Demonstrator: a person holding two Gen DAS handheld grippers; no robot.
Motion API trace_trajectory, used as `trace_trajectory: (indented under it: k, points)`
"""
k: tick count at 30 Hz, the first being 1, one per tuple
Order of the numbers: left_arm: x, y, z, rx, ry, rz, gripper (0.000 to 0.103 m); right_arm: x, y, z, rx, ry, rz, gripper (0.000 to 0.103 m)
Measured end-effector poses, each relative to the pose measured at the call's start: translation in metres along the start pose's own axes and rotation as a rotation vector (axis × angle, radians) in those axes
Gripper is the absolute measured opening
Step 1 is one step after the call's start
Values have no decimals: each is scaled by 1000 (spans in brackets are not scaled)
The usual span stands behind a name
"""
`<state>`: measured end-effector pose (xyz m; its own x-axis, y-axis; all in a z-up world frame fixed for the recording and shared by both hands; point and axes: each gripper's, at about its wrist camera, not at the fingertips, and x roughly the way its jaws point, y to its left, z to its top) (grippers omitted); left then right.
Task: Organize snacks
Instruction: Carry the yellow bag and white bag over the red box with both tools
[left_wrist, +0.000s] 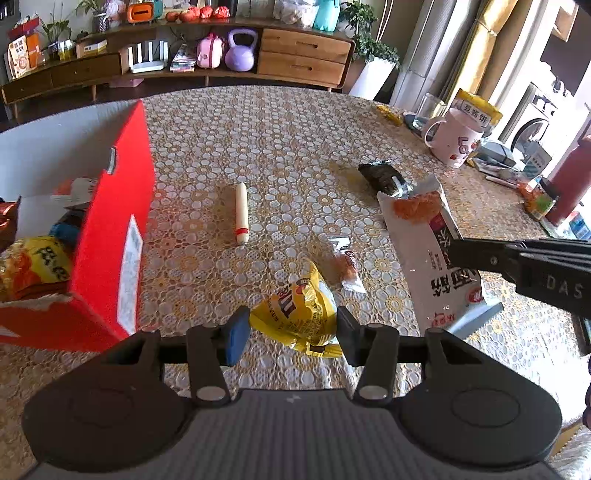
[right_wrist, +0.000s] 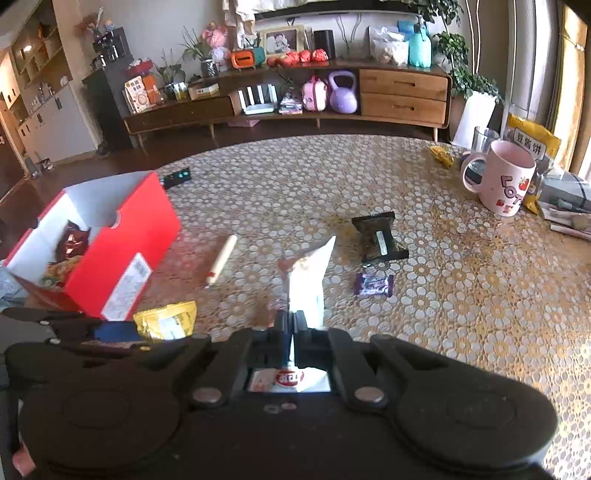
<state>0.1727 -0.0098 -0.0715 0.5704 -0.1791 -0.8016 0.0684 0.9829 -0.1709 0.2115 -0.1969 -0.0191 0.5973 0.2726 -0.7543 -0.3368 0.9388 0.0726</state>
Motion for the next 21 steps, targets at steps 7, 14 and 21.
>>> trace_trajectory:
  k: [7,14,21]
  points:
    - [-34,5,-7,0,-17,-4,49,-33,23,-8,-10,-32,14,2]
    - [-65,17,-11,-10,-31,-19,49,-59,49,-10,-27,-57,34,2]
    - [-96,34,-12,-9,-64,-22,49,-75,81,-9,-65,-73,62,2]
